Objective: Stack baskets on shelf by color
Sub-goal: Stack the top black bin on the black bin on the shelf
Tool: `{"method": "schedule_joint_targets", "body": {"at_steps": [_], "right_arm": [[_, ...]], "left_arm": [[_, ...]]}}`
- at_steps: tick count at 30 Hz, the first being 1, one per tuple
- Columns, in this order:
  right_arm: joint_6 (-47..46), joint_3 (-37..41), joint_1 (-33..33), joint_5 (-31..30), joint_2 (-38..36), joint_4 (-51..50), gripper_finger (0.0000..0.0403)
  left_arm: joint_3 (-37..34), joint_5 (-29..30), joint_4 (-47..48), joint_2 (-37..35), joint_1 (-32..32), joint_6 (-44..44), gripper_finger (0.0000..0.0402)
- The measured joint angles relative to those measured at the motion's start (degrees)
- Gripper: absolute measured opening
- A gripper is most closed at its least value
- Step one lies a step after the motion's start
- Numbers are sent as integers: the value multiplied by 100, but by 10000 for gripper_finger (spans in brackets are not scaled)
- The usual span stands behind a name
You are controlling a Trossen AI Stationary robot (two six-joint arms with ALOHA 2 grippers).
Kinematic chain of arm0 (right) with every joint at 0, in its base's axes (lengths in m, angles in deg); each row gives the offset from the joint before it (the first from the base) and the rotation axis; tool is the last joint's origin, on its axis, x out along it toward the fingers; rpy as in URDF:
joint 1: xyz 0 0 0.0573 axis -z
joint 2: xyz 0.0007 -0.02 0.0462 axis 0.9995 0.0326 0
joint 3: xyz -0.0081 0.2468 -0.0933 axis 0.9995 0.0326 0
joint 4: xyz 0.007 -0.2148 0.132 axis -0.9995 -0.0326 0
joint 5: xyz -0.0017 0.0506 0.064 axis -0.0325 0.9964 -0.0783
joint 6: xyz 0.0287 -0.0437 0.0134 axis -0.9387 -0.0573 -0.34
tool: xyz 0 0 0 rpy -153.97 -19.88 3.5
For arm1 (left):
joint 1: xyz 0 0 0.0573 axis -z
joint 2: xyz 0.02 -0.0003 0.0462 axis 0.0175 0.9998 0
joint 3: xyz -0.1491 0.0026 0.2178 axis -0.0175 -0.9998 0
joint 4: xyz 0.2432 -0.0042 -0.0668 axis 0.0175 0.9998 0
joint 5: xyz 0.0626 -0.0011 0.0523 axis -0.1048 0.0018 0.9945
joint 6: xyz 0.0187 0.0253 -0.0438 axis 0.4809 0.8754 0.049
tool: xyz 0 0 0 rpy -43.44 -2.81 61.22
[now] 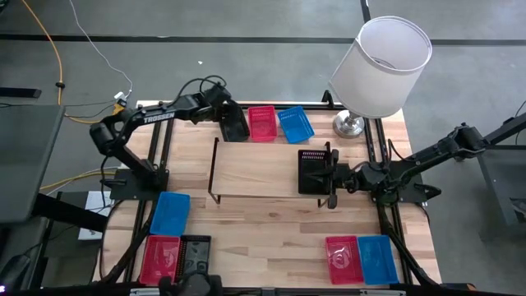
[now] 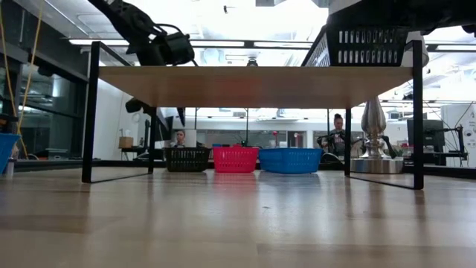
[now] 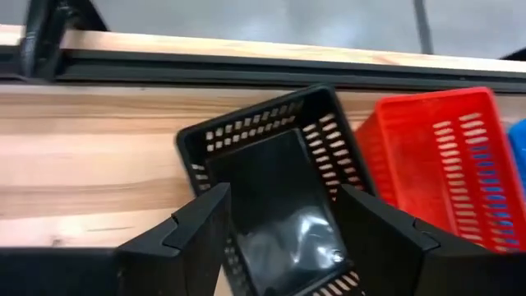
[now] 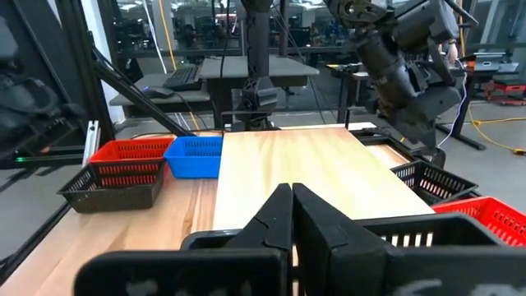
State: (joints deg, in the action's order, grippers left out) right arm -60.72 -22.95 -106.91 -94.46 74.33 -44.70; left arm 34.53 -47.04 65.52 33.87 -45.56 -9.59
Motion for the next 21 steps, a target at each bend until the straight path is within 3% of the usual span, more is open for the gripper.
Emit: {"method": "schedule_joint_targets", "body": {"at_steps": [7, 21], "right_arm": [[-2, 0, -1, 15, 0, -99, 0], [-2, 0, -1, 94, 0, -130, 0]], "left_arm": [[0, 717, 562, -4, 46, -298, 213], [-28, 701, 567, 372, 123, -766, 213]]}}
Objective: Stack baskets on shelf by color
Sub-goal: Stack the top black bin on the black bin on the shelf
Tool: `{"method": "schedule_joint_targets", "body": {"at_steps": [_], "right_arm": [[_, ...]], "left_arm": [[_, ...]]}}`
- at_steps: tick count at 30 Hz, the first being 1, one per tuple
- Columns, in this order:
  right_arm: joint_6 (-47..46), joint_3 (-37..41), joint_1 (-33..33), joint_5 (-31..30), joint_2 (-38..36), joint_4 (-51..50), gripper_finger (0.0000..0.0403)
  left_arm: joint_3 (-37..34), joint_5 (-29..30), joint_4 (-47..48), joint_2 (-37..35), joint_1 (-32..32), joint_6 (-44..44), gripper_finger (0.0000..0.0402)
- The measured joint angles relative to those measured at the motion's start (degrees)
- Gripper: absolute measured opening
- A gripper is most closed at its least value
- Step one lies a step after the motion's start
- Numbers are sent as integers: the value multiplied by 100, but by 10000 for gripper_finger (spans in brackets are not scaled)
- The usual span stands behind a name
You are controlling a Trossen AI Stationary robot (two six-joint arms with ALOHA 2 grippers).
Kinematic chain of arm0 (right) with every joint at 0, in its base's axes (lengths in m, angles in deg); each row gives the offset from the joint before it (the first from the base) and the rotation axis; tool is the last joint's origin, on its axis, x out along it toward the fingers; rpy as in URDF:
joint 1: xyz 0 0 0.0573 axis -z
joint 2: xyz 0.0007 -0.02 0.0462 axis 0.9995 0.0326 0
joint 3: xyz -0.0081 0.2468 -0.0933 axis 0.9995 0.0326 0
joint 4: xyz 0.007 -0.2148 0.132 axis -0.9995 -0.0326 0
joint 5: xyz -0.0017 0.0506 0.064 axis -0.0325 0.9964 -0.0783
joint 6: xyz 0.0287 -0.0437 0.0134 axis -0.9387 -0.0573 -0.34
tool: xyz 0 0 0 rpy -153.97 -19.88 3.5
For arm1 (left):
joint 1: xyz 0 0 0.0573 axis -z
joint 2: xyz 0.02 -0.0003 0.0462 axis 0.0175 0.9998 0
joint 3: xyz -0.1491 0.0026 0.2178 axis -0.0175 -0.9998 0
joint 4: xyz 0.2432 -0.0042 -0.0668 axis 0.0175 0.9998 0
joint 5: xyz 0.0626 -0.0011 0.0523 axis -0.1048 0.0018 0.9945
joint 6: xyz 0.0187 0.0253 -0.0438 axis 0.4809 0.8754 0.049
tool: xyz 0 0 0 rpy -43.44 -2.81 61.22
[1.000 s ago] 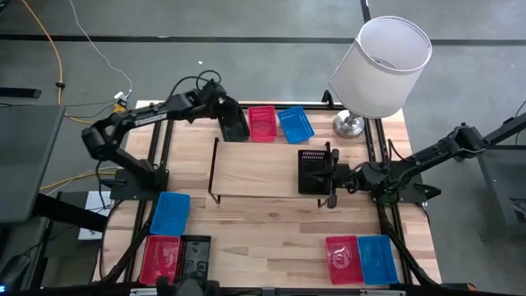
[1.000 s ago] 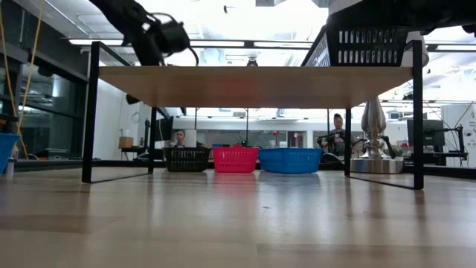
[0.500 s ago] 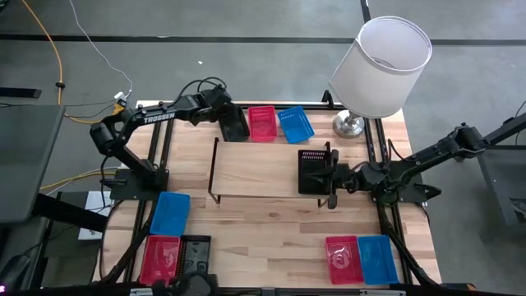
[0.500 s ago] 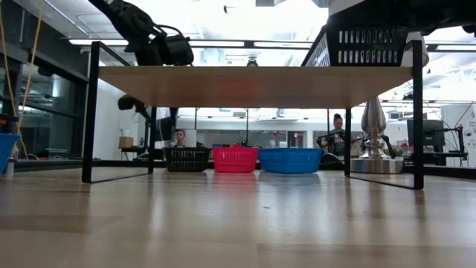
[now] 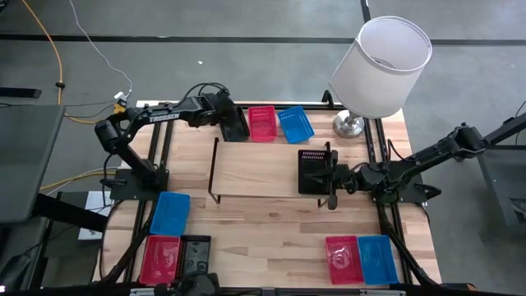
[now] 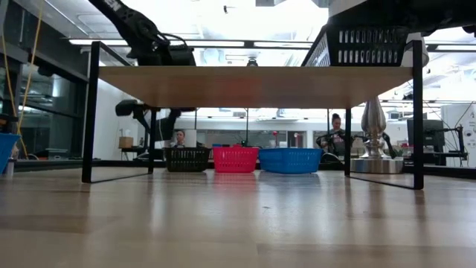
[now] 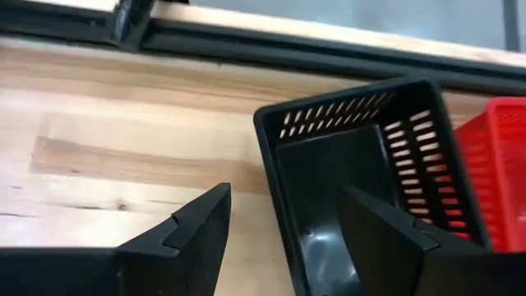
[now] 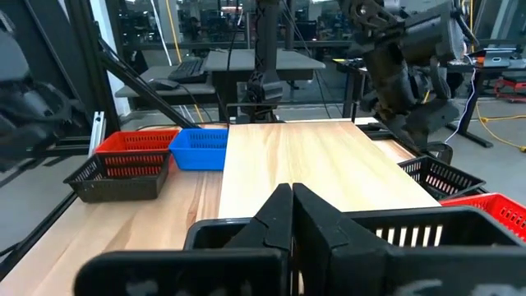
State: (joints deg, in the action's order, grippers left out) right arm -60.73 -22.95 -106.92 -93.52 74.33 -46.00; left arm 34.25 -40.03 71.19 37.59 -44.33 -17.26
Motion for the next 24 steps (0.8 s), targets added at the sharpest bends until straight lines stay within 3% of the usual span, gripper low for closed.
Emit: {"method": "schedule_joint_targets", "body": {"at_steps": [9, 24], "right_arm": [[0, 0, 0, 4, 0, -9, 0], [-109, -2, 0, 7, -2, -47, 0]], "left_arm": [[0, -209, -194, 595, 65, -105, 213], [0, -170, -295, 642, 229, 609, 213]]}}
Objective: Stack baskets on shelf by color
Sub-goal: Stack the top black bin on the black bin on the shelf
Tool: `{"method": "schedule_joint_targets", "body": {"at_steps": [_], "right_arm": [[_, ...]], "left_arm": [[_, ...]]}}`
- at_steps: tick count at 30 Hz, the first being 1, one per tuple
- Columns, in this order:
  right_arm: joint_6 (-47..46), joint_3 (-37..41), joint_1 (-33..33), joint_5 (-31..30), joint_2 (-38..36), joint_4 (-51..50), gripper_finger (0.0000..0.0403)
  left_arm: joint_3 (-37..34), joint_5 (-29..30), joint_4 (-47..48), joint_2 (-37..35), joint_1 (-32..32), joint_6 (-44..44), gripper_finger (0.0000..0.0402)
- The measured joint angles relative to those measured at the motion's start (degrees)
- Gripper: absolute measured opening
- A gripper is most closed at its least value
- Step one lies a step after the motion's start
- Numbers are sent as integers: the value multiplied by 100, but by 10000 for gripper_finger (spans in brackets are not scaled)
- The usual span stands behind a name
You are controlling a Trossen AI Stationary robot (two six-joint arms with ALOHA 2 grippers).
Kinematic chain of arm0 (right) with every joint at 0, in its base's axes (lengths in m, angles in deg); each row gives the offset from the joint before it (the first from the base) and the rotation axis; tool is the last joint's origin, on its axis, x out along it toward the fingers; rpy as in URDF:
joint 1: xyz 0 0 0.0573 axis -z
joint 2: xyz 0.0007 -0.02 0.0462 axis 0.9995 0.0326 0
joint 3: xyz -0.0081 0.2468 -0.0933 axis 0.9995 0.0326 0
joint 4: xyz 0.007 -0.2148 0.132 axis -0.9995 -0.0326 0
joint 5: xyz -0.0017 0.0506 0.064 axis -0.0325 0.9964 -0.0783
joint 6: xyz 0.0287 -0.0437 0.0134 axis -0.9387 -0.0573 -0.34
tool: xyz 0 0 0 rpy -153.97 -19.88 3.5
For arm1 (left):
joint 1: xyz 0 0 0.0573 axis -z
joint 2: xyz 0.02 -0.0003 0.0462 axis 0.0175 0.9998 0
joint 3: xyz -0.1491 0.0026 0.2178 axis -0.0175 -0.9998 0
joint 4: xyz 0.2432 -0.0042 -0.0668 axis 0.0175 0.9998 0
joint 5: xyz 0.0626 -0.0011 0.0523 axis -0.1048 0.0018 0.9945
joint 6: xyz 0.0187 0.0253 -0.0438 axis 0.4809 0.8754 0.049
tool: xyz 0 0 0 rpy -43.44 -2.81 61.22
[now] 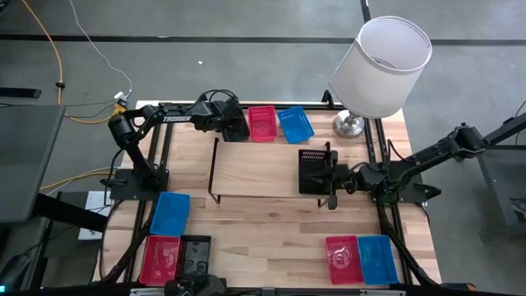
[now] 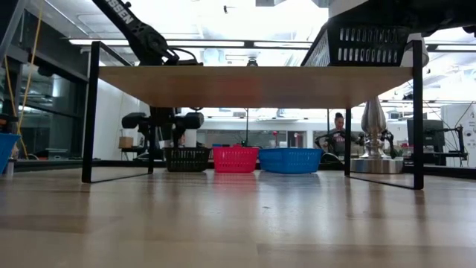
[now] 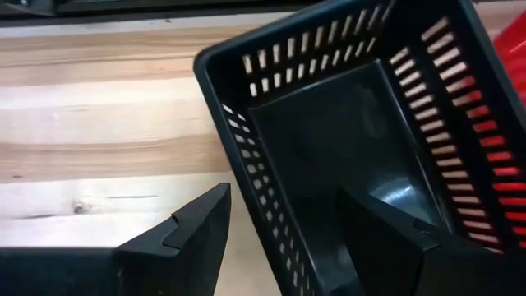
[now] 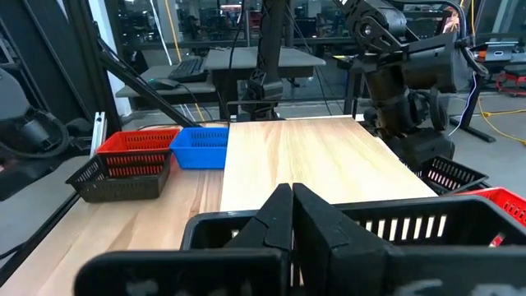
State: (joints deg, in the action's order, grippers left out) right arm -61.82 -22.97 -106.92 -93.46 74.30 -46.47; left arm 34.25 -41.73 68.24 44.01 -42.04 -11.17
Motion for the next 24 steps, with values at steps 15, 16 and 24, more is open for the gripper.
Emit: {"method": "schedule_joint_targets", "body": {"at_steps": [15, 16, 24], "right_arm": [[-37, 0, 0, 2, 0, 2, 0], [-39, 0, 0, 0, 0, 2, 0], [-37, 0, 0, 2, 0, 4, 0]], "left_arm": [[0, 267, 340, 0, 124, -683, 184], [0, 279, 334, 1, 146, -623, 183], [0, 413, 381, 352, 328, -1019, 182]]}}
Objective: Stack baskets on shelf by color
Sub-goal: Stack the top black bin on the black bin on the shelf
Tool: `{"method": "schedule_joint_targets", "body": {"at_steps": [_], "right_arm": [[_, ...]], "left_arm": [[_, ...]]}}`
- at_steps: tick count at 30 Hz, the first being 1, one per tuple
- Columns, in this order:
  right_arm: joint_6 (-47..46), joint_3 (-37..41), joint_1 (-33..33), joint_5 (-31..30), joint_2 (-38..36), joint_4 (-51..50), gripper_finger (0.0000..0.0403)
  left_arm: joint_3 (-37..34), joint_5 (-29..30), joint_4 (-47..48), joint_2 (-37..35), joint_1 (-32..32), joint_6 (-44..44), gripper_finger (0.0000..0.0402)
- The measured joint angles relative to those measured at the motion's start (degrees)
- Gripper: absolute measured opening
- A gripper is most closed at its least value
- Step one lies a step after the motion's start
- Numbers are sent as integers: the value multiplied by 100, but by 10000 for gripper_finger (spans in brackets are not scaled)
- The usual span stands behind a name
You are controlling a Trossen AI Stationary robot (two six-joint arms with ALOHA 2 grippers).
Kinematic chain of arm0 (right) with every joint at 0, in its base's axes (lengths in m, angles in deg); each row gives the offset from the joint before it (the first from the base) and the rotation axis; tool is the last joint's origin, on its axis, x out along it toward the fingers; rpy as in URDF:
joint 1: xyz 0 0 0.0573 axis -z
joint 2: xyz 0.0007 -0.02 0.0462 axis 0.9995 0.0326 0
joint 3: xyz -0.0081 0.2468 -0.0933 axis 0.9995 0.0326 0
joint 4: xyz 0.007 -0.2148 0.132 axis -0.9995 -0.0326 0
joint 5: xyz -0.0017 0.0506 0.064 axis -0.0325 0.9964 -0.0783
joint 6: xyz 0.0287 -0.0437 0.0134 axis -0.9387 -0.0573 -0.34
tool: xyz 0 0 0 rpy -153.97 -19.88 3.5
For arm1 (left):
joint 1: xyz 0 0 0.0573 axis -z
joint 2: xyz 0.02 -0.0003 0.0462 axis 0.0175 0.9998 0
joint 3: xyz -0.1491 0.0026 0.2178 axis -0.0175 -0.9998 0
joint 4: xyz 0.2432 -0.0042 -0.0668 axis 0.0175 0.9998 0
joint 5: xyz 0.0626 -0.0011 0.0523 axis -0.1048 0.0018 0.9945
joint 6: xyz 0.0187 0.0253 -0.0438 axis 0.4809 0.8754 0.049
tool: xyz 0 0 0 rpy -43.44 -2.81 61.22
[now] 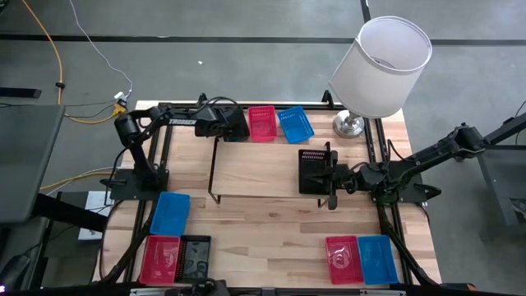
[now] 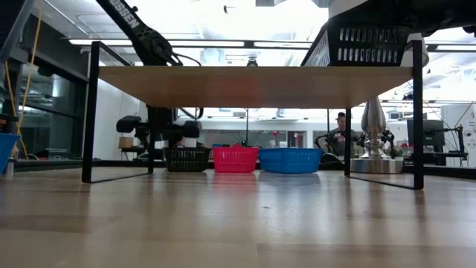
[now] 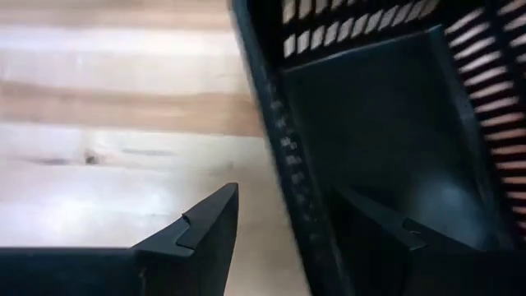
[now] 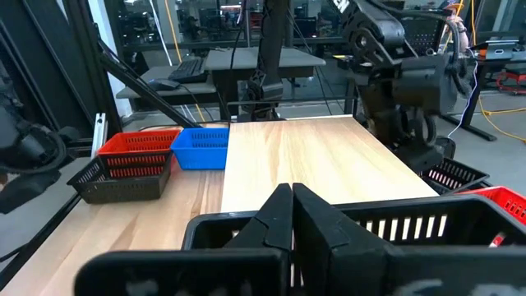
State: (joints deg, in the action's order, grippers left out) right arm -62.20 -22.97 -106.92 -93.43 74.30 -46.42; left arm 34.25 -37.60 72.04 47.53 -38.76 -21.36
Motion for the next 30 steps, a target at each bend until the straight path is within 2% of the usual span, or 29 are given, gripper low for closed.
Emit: {"method": "schedule_joint_targets", "body": {"at_steps": [5, 9, 18, 22, 26, 30], "right_arm": [[-2, 0, 0, 0, 0, 0, 0], [-2, 0, 0, -2, 0, 0, 0], [-109, 0, 0, 0, 0, 2, 0], [-109, 0, 0, 0, 0, 1, 0], [-109, 0, 0, -2, 0, 2, 0], [-109, 0, 0, -2, 0, 10, 0]], "left_arm": [[2, -10, -59, 230, 0, -41, 178], [2, 13, -77, 269, 0, -51, 158], [2, 337, -75, 145, -2, 130, 49], [2, 508, -71, -87, -2, 480, 6], [2, 818, -39, -539, -15, 716, 6], [2, 1097, -71, -1294, -44, 922, 3]]}}
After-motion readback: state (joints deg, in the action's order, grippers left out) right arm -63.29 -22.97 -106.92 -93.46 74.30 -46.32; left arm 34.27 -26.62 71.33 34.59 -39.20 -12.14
